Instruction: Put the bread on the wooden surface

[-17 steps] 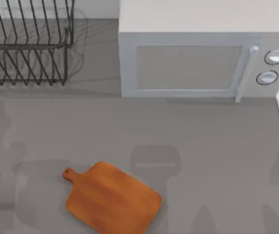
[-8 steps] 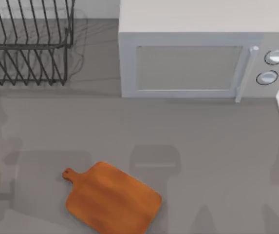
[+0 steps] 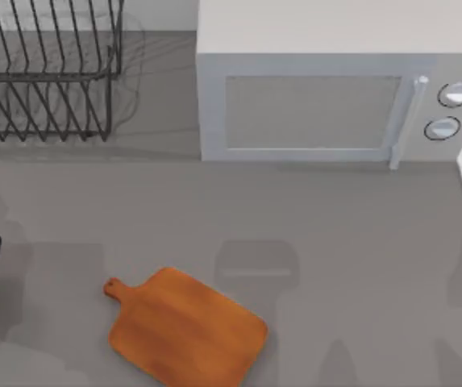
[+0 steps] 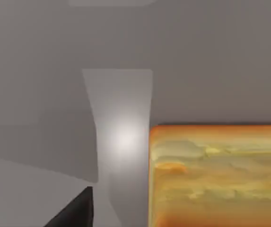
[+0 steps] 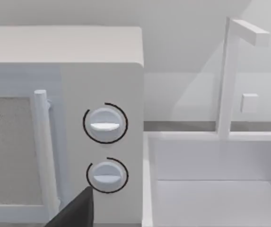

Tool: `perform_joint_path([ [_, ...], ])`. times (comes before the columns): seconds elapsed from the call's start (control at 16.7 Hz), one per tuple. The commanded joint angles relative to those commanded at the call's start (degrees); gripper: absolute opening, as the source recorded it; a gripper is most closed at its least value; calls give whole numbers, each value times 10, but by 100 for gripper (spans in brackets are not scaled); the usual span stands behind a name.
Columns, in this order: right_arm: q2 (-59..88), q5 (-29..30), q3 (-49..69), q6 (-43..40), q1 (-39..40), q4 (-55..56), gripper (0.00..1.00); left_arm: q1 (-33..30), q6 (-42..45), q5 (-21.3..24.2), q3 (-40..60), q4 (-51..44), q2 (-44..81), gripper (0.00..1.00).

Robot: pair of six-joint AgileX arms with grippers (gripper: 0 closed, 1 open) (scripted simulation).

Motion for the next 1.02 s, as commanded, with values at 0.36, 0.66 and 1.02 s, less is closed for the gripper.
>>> perform_joint_path([
  [0.36,0,0,0,0,0,0,100,1,1,0,-16,26,15,100],
  [0.66,0,0,0,0,0,0,100,1,1,0,-16,26,15,62],
  [1.02,0,0,0,0,0,0,100,1,1,0,-16,26,15,17],
])
